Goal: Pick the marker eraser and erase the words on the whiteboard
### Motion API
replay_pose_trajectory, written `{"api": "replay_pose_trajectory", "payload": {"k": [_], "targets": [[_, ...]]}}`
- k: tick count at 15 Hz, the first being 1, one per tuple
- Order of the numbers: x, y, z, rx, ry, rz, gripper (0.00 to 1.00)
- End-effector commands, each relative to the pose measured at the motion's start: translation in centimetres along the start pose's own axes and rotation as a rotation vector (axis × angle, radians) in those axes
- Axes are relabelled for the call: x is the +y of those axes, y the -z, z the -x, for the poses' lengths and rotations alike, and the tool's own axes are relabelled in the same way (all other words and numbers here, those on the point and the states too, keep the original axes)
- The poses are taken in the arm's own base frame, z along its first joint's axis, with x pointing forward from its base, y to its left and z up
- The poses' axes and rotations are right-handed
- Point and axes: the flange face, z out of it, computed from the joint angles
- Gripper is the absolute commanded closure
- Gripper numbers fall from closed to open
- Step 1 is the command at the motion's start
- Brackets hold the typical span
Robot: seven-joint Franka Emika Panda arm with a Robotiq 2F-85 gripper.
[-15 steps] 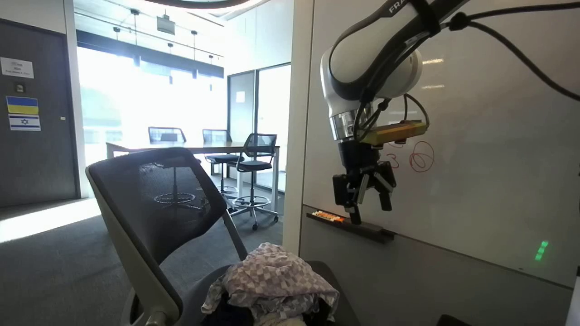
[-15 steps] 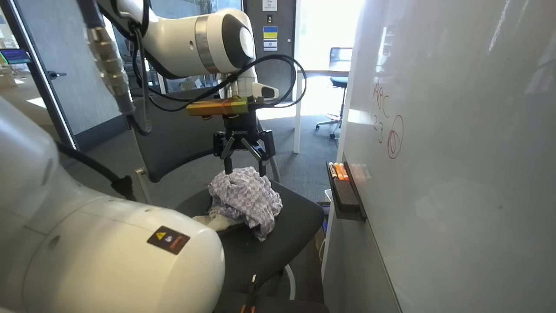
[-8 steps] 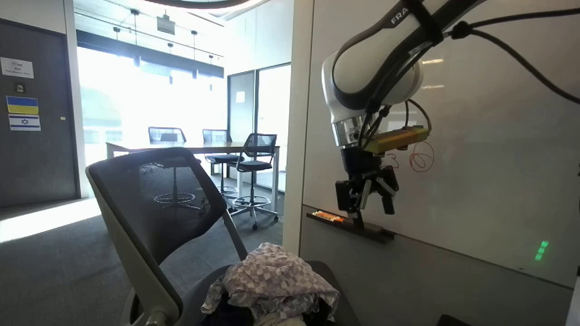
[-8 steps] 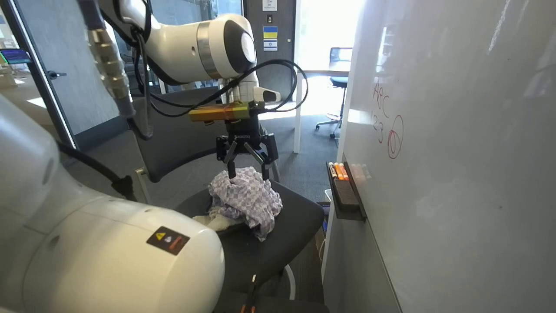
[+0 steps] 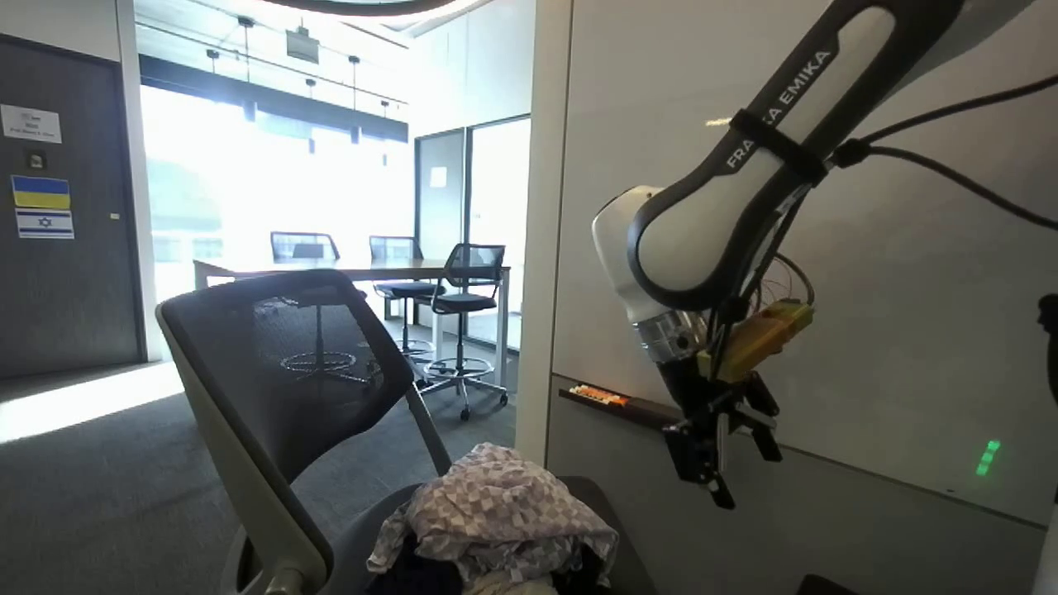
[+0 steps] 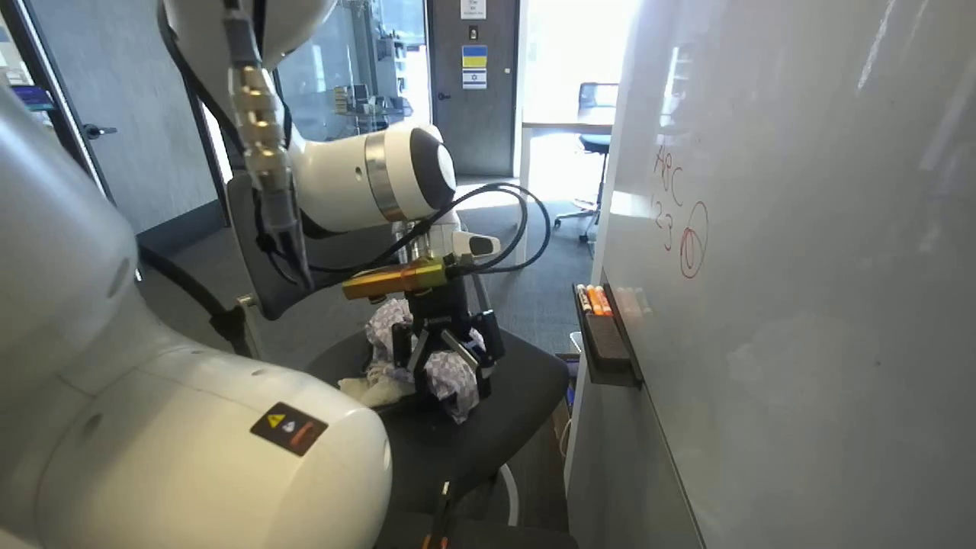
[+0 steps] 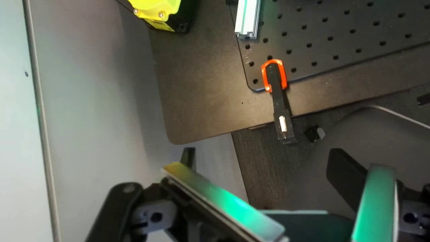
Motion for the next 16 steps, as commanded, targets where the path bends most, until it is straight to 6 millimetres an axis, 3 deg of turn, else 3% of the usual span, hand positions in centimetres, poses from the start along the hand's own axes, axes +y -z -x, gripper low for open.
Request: {"api": "replay_pose_trajectory", "payload": {"k": [1, 8, 13, 16], "targets": [[-3.3, -1.6, -1.1, 0.01, 0.052, -0.002, 0.0], [-8.2, -6.6, -4.0, 0.082, 0.122, -0.06, 0.0], [-12.3, -10.0, -4.3, 0.122, 0.157, -0.086, 0.0], [-15.3, -10.6, -3.7, 0.155, 0.175, -0.093, 0.0]]}}
